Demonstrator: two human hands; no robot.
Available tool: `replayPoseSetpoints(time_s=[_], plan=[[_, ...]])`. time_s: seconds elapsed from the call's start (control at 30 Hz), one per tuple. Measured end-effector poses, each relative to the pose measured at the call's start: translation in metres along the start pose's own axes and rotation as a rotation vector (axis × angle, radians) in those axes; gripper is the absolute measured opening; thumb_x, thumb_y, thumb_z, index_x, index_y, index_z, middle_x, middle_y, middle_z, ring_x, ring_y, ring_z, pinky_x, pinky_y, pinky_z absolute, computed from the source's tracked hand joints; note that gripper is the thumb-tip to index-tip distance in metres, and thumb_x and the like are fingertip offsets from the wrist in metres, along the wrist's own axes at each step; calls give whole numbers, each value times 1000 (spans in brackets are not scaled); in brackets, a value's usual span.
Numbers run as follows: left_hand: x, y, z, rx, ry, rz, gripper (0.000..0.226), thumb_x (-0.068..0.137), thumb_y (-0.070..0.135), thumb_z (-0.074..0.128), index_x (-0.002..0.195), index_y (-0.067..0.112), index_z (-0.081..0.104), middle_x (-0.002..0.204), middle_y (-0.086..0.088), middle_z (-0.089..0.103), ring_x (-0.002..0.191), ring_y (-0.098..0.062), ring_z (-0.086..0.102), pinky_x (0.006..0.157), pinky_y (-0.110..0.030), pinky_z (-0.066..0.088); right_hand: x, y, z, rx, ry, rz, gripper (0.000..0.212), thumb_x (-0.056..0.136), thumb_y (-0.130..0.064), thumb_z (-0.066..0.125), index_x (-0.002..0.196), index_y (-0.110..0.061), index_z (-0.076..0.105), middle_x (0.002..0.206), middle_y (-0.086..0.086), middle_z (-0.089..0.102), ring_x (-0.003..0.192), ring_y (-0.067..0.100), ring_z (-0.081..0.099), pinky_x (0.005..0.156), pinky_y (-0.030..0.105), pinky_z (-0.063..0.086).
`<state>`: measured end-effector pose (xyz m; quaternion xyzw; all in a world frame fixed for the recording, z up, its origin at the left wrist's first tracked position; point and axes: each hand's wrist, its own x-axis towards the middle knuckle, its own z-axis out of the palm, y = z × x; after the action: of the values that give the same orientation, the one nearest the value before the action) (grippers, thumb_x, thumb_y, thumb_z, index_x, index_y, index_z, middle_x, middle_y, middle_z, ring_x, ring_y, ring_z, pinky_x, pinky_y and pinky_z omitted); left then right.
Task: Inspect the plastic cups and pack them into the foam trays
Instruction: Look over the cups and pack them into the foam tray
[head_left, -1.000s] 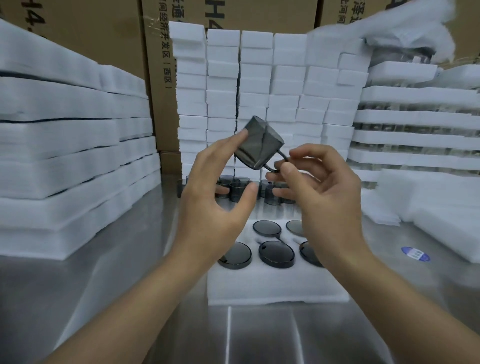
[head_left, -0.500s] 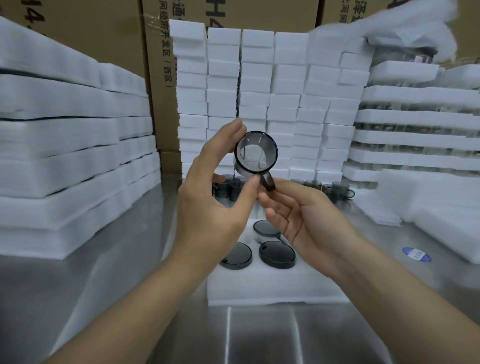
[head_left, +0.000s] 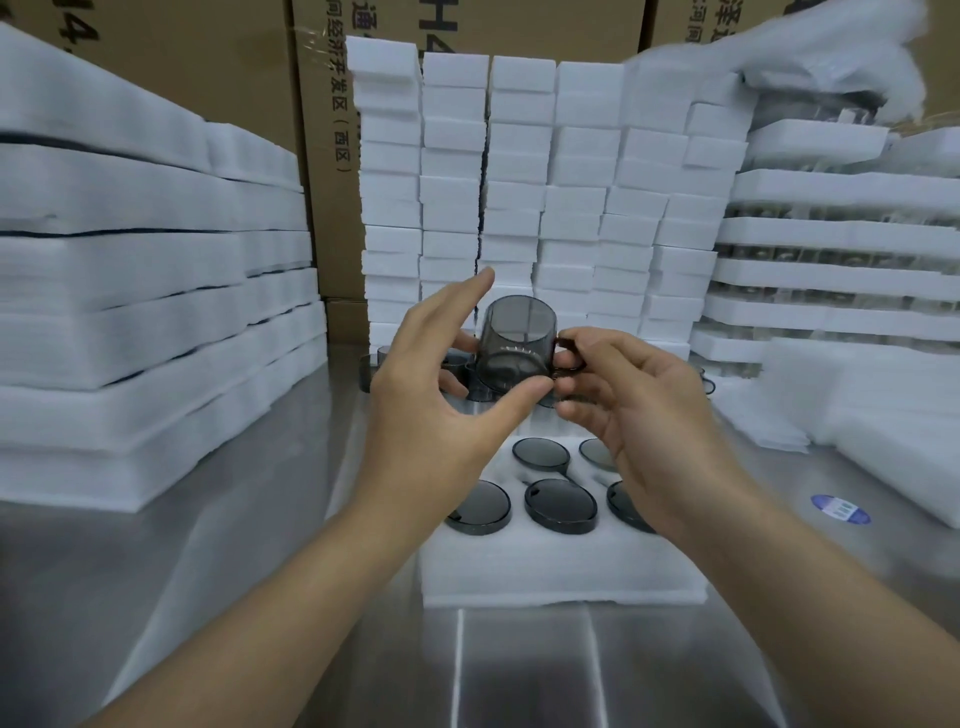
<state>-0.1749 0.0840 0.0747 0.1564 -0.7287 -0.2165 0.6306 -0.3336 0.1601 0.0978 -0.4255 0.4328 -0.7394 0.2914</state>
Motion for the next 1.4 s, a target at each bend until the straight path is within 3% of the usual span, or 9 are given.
replayPoseSetpoints(time_s=[0.17,0.3,0.47,0.57,0.7,0.83,1.13,1.3,1.4], plan=[[3,-8,-1,-39,-77,-77,69,80,30,95,143,34,65,127,20,68,121,-4,65,90,-24,57,-1,-3,-3,-195,-9,-243,18,104,-22,63,107,-28,80,100,-2,76,82,14,71,66,25,57],[9,-12,0,-275,-93,-219,60,82,21,93,135,34,68,126,16,75,117,-8,72,87,-23,59,-4,6,-11,-602,-48,-459,47,100,-4,58,135,-34,65,123,-14,66,100,13,66,74,27,55],[12,-16,-1,-475,-195,-315,62,82,25,87,139,31,64,134,9,74,122,-10,72,101,-30,59,-5,12,-6,-631,-195,-406,54,97,-21,75,145,-35,55,137,-14,63,124,9,63,101,38,54],[10,-18,-3,-311,-232,-257,68,86,23,88,145,38,60,141,14,69,127,-1,66,99,-21,57,-1,11,-10,-741,-86,-508,51,92,-19,79,137,-31,58,133,-18,61,128,4,56,106,33,50],[7,-21,-6,-23,-210,-109,69,91,22,87,148,47,57,144,22,61,131,-6,61,98,-32,58,2,13,-17,-984,-29,-692,57,83,-17,85,133,-25,58,129,-17,57,126,7,50,106,14,36],[9,-25,-12,331,-254,140,65,90,24,86,148,39,60,138,22,64,129,-8,58,104,-39,53,4,18,-15,-1059,-72,-859,59,79,-14,85,132,-17,59,130,-5,60,123,17,52,107,26,40],[9,-32,-17,246,-268,1,49,86,45,86,126,47,57,119,25,69,120,-8,63,84,-39,54,6,19,-23,-1082,-184,-726,65,81,-22,85,139,-27,56,139,-13,54,132,7,45,113,27,37],[9,-35,-15,208,-313,-127,55,86,32,87,132,48,60,127,25,65,128,-1,54,94,-29,47,5,16,-23,-1068,-158,-675,58,82,-21,85,134,-25,61,132,-10,61,127,13,53,111,42,44],[10,-30,-11,49,-303,-214,51,89,21,77,133,41,64,122,16,67,118,-1,60,88,-18,44,1,17,-16,-1093,-121,-703,59,81,-20,85,135,-22,61,122,-9,63,117,16,57,105,44,46]])
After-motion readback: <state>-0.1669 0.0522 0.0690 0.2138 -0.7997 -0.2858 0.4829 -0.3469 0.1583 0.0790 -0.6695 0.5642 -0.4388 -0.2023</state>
